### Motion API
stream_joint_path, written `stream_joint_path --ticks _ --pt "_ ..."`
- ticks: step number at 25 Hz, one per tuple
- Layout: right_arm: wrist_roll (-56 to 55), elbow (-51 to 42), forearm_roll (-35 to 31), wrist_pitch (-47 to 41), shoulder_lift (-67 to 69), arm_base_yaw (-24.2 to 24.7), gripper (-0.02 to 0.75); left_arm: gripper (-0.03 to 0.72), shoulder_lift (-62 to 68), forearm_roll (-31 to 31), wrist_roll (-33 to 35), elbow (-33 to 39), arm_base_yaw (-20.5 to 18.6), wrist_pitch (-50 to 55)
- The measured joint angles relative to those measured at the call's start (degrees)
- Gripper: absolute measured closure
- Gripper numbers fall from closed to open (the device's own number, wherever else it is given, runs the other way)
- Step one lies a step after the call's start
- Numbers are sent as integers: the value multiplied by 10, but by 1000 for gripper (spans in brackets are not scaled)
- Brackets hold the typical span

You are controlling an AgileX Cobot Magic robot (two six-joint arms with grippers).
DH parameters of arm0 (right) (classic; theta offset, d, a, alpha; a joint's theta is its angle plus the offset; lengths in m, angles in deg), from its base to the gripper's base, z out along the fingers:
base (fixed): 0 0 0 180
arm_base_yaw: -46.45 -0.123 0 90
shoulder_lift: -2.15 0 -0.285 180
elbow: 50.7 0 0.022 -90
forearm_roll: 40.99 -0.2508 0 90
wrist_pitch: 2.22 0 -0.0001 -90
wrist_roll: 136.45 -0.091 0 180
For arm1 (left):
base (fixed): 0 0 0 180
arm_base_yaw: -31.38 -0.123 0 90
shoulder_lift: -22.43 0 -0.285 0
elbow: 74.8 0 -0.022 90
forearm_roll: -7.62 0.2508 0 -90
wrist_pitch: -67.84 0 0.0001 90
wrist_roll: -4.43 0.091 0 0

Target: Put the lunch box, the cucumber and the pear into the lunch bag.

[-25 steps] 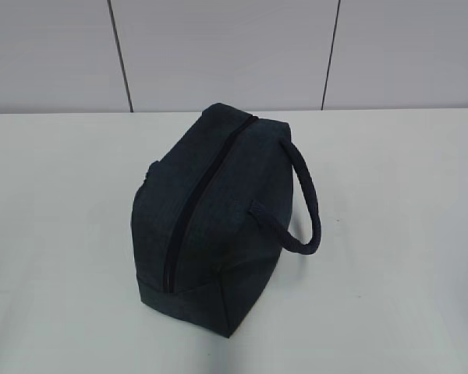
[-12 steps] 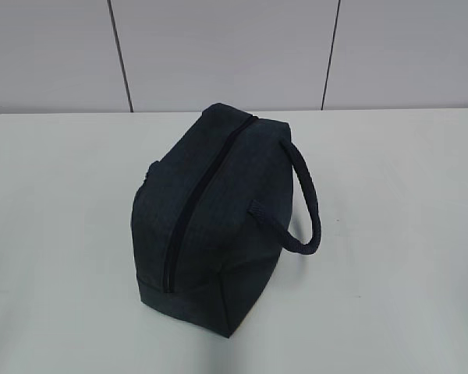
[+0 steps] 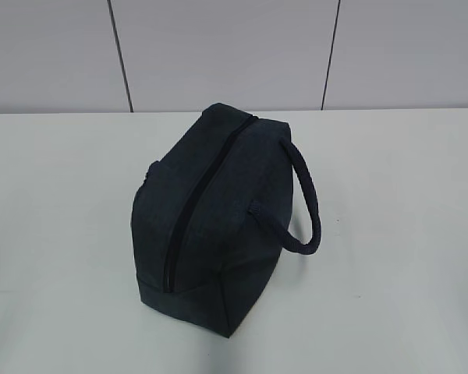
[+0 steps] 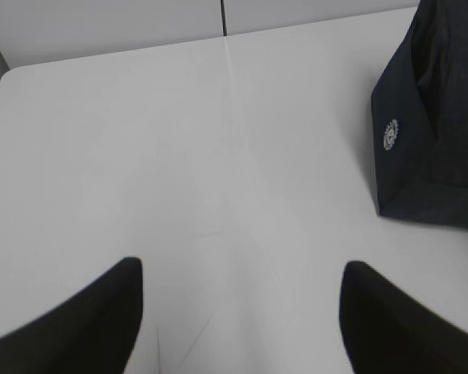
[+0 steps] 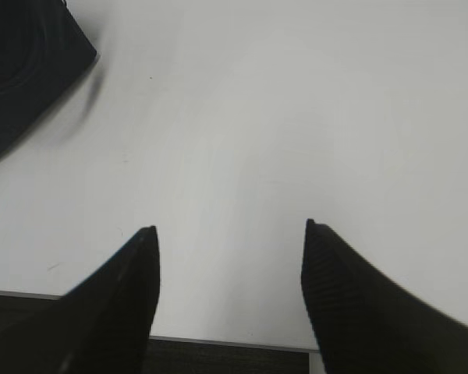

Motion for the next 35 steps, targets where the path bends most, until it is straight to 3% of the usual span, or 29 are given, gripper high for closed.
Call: stream_joint_path --ticks 35 --pt "0 0 0 0 0 0 281 223 0 0 0 0 0 0"
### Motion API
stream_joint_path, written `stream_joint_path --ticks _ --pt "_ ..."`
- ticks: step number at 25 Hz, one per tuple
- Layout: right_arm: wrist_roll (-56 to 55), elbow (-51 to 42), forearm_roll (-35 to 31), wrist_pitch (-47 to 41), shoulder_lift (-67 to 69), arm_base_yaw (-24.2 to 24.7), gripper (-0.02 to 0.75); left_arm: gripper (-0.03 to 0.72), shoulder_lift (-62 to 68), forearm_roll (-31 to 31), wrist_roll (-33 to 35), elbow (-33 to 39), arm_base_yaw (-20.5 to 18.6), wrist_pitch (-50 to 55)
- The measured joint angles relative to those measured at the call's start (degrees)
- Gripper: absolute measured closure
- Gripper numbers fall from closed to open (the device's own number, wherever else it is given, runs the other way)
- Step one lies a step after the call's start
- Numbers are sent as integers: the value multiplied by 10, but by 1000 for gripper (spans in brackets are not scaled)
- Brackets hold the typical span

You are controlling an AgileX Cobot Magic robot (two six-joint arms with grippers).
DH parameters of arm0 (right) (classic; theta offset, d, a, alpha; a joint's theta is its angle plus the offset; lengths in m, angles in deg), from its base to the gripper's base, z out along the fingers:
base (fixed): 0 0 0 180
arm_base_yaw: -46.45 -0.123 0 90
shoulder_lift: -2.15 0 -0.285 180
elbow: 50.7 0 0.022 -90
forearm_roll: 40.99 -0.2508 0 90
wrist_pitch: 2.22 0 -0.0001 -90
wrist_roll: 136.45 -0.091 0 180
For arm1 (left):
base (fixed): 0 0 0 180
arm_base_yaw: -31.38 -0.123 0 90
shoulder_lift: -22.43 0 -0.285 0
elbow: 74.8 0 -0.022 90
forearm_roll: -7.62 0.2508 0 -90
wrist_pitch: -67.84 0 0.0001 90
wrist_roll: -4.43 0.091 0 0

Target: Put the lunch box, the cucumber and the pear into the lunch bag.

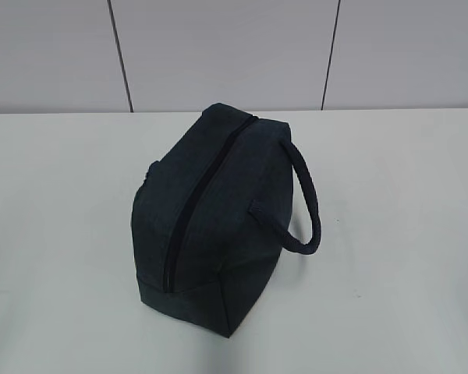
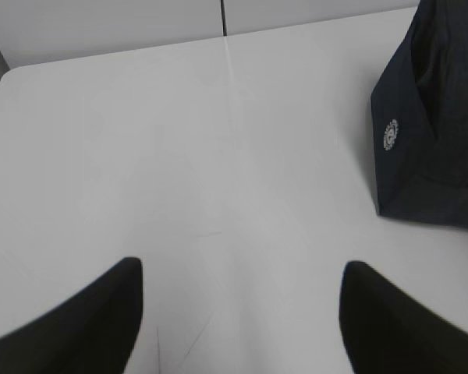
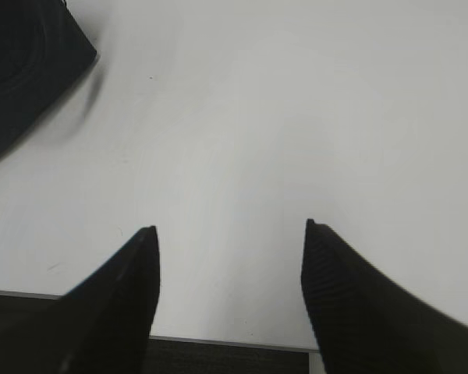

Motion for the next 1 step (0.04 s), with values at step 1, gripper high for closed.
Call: stream_joint_path --ticks 1 --pt "0 0 0 0 0 0 281 223 0 0 0 0 0 0"
